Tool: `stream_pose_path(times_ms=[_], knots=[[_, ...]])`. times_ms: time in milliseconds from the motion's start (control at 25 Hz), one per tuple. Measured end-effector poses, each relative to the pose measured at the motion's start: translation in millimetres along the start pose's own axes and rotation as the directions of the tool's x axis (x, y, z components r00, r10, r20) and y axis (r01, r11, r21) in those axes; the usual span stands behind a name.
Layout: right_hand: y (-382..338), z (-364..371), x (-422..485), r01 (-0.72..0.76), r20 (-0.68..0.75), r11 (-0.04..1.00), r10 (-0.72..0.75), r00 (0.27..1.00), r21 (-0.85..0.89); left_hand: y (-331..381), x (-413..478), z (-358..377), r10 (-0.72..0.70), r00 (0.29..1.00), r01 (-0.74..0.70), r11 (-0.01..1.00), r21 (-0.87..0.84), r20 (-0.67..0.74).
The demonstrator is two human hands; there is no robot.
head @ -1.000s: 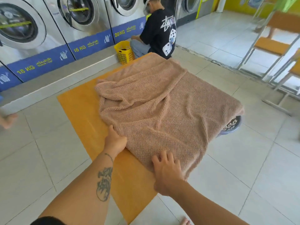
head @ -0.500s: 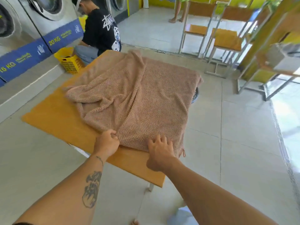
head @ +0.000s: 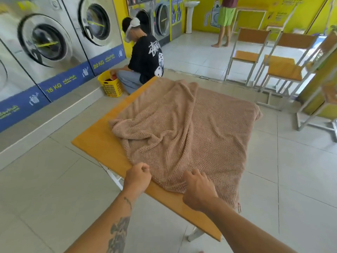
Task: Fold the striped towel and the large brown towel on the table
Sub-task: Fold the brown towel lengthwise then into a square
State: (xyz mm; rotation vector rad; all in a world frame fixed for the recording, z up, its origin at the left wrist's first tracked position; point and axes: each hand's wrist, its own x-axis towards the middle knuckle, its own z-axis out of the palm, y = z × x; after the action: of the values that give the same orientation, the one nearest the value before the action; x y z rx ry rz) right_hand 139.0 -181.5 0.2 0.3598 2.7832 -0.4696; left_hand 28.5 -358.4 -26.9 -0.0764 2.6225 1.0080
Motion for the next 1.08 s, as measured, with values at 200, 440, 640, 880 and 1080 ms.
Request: stream_pose_path(times_ms=[200,440,640,880,1080], knots=[[-34,-12,51,0.106,-0.026,0.989,-0.104,0.994,0.099,-5,41,-50,-0.058,0.992,0.062,0.998,0.027,-0.108],[-71,-8,94,0.149,0.146,0.983,-0.164,0.976,0.112,-20,100,-108,-0.07,0.984,0.068,0.998,-0.019,-0.162],[-126,-7,151,0.019,0.063,0.982,-0.032,0.998,0.189,-43,178,-134,0.098,0.995,-0.097,0.994,0.043,-0.025],[-196,-4,206,-0.202,-0.133,0.975,0.213,0.968,0.093,-54,264,-150,0.404,0.904,-0.428,0.857,0.286,0.14],[-225,-19,234,-0.277,-0.22,0.96,0.262,0.94,-0.041,-42,301,-155,0.469,0.791,-0.603,0.704,0.376,0.392]])
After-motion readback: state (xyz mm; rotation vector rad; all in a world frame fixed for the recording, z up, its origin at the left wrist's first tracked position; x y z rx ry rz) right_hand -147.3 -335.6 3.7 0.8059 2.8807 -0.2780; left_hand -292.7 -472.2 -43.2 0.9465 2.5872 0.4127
